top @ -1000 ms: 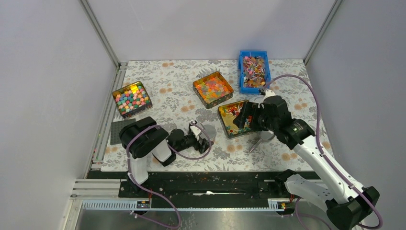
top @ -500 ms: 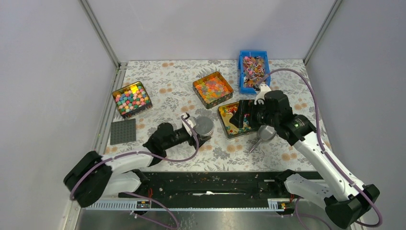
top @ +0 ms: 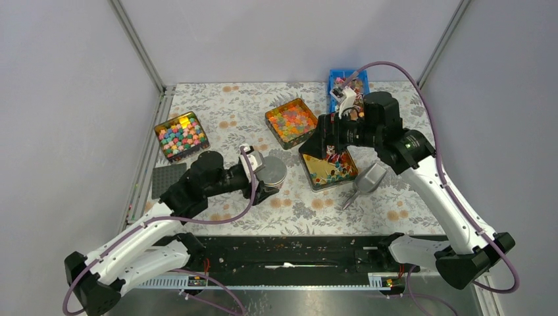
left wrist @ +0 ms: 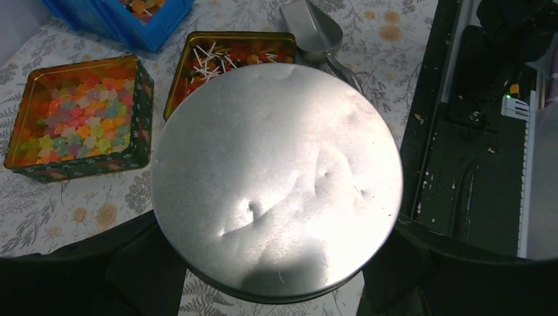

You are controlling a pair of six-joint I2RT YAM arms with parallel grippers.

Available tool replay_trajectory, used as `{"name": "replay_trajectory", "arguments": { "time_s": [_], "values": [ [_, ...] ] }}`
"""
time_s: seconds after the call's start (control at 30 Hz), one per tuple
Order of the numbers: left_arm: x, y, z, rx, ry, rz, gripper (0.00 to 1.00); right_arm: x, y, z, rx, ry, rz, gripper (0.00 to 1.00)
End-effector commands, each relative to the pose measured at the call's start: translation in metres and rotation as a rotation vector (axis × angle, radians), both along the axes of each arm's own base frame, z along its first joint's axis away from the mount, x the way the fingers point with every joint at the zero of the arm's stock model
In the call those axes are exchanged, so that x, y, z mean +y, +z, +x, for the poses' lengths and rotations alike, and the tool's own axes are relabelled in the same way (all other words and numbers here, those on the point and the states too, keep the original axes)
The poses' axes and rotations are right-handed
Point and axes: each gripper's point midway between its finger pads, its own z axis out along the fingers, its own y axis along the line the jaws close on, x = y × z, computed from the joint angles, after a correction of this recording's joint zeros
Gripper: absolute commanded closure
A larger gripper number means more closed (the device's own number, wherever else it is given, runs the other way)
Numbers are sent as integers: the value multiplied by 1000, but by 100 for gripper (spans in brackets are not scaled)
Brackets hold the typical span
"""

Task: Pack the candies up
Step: Screw the bottle lid onto the packing bottle.

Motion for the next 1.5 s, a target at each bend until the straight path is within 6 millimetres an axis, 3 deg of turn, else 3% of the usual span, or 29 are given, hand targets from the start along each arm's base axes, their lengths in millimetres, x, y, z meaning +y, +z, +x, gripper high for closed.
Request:
{"name": "replay_trajectory", "arguments": {
  "time_s": [0.0,0.17,0.4,0.67,0.83,1.47],
  "values": [
    [6,17,-24,19,-99,50,39,10,33,-18,-222,225,48,0],
    [1,30,-34,26,-161,31,40,13,36,-42,-488,455,74,0],
    [-7,36,-55,56,-286,-3,41,29,37,-63,-669,626,89,0],
    [-9,40,-66,60,-349,-28,40,70,13,-91,-694,831,25,0],
    [-9,39,-66,59,-353,-27,40,87,6,-92,-694,866,-7,0],
    [-8,35,-65,65,-347,-3,40,88,-30,-108,-609,991,-73,1]
  ]
}}
